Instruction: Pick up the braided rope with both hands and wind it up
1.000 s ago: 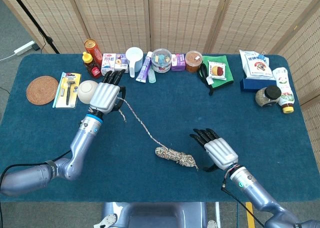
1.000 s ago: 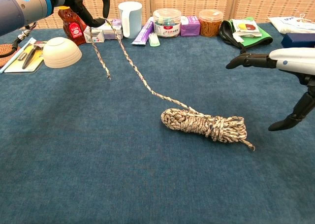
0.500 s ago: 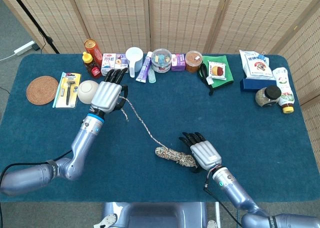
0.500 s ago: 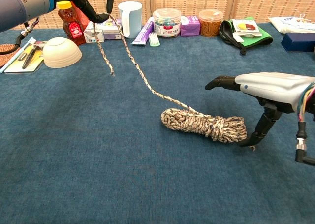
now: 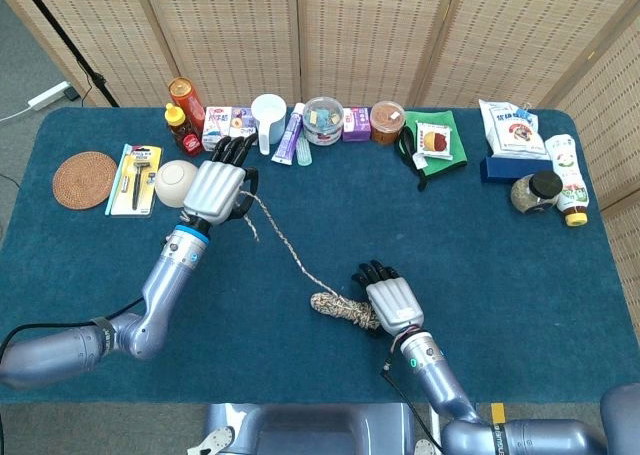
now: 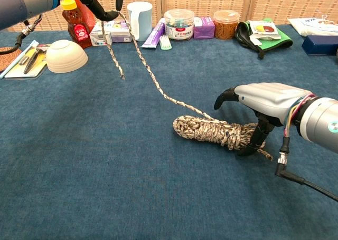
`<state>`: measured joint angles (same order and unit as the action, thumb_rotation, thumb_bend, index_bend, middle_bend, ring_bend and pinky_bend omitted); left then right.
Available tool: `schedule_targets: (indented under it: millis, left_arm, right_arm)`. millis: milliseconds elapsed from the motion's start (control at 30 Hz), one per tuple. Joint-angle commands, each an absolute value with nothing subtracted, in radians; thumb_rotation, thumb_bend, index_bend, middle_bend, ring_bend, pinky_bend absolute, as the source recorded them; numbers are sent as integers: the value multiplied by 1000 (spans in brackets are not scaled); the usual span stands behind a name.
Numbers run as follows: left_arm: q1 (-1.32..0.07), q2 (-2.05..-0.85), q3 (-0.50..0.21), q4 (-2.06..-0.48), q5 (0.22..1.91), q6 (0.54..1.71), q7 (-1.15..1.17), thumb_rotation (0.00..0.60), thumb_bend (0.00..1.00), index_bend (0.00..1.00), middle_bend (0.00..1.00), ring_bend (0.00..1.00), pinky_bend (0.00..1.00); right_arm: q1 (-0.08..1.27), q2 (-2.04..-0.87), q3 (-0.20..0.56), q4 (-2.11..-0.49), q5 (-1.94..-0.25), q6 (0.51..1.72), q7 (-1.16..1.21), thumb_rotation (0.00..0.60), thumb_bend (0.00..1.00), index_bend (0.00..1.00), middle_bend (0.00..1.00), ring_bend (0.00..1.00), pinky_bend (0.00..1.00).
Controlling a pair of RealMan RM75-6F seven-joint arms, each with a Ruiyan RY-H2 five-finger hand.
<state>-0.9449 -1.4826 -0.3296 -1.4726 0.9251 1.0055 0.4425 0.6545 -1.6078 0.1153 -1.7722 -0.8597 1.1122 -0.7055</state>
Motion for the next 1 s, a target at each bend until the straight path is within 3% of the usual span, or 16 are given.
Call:
schedule_targets:
  millis: [33,167,233,367,467,567,1000]
  left_arm:
    - [-947,-1480,-331,-1474,925,1005,439,600,370,572,0,0,0]
    - [-951,-1477,-332,-1473,925,1006,434,600,370,573,0,0,0]
    - [-952,-1478,-331,-1472,925,1006,433,600,370,573,0,0,0]
    - [-956,-1481,-331,-1471,923,1006,431,600,370,572,0,0,0]
    - [-958,-1484,-329,-1470,922,1005,429,600,371,572,0,0,0]
    - [-961,-1486,-333,-1473,917,1005,422,600,370,572,0,0,0]
    - [-976,-1498,-349,-1473,914,1021,408,600,371,573,0,0,0]
  right_arm:
    - [658,-1605,109,-1771,-852,1110,-706,600,0,267,188,93,262]
    - [655,-1600,103,-1774,-858,1104,-680,600,4,339,277,191,376]
    - [651,-1601,101,-1769,-873,1108,-663,600,62,393,338,250,432]
    - [646,-1604,91,-1762,-902,1114,-647,600,454,510,452,367,524]
    - [643,-1601,85,-1759,-931,1115,-630,600,605,564,496,405,555]
    - [641,-1595,80,-1756,-970,1117,-614,600,660,594,514,420,566]
    - [635,-1509,79,-1797,-1096,1010,-378,600,726,625,529,422,566]
